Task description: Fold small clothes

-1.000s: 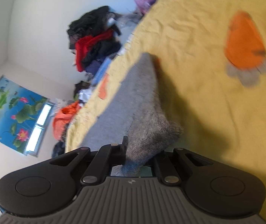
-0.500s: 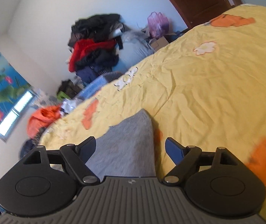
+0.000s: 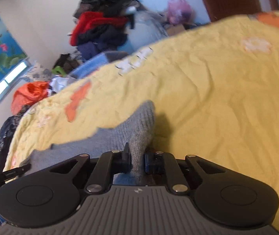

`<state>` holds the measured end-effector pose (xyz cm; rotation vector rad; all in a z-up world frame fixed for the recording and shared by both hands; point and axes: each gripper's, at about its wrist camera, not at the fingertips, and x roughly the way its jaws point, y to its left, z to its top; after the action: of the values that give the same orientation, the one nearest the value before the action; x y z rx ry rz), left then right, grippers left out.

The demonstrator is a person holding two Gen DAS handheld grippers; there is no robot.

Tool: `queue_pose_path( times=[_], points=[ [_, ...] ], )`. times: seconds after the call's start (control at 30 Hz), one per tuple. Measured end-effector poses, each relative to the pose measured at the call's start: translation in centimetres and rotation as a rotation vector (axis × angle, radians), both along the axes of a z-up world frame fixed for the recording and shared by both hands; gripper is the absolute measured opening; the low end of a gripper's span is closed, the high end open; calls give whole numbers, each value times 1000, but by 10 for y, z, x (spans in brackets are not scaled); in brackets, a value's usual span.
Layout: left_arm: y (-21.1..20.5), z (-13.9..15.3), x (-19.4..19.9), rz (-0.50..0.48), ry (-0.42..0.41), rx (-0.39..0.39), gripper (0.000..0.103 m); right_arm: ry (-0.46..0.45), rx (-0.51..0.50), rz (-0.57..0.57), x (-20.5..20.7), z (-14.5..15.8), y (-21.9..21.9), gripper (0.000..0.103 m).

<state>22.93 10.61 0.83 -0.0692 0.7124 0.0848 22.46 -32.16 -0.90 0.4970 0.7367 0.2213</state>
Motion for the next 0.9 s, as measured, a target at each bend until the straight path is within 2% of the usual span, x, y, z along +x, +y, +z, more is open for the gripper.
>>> queue_pose_path(
  times=[0.03,0.07,0.1,0.13,0.17,0.23,0.3,0.33,0.37,0.43,0.47,0.53,0.6,0.63,0.67,0.73,0.83,0.9],
  points=[
    [-4,2,-1,2,3,30,14,-23,-1,-2,-2,-3,0,19],
    [-7,5,-2,1,7,53,15,-28,3,-4,-4,-2,2,29],
    [-7,9,-5,1,16,61,16,-25,23,-14,-6,0,2,32],
    [-6,16,-10,3,19,54,19,-15,38,-33,-7,4,1,51],
    [-4,23,-20,4,14,41,25,-18,49,-56,-12,10,1,64],
    [-2,38,-46,0,-24,12,34,-98,36,-86,-34,28,3,65],
    [-6,51,-76,-9,-92,2,52,-176,19,-54,-59,44,12,65],
    [-12,56,-89,-21,-122,1,72,-196,-3,-37,-71,49,20,65],
    [-18,59,-101,-36,-150,0,83,-209,-32,-20,-81,51,31,66],
    [-34,60,-119,-66,-168,6,83,-214,-129,23,-95,50,57,66],
    [-40,56,-124,-93,-152,-11,83,-211,-185,34,-100,47,70,66],
    [-52,43,-125,-158,-88,-35,83,-197,-258,85,-104,38,91,66],
    [-60,19,-113,-191,26,-5,83,-139,-333,144,-102,22,107,73],
    [-60,10,-108,-188,61,-1,84,-132,-368,165,-101,14,112,73],
    [-54,10,-112,-180,37,-33,83,-171,-395,168,-106,12,114,73],
    [-39,24,-123,-148,35,-107,82,-142,-354,130,-115,22,108,74],
    [-6,40,-165,-94,-20,-273,83,-117,-112,61,-150,41,75,76],
    [22,37,-201,-29,-36,-404,83,-120,37,-10,-189,45,46,78]
  ],
)
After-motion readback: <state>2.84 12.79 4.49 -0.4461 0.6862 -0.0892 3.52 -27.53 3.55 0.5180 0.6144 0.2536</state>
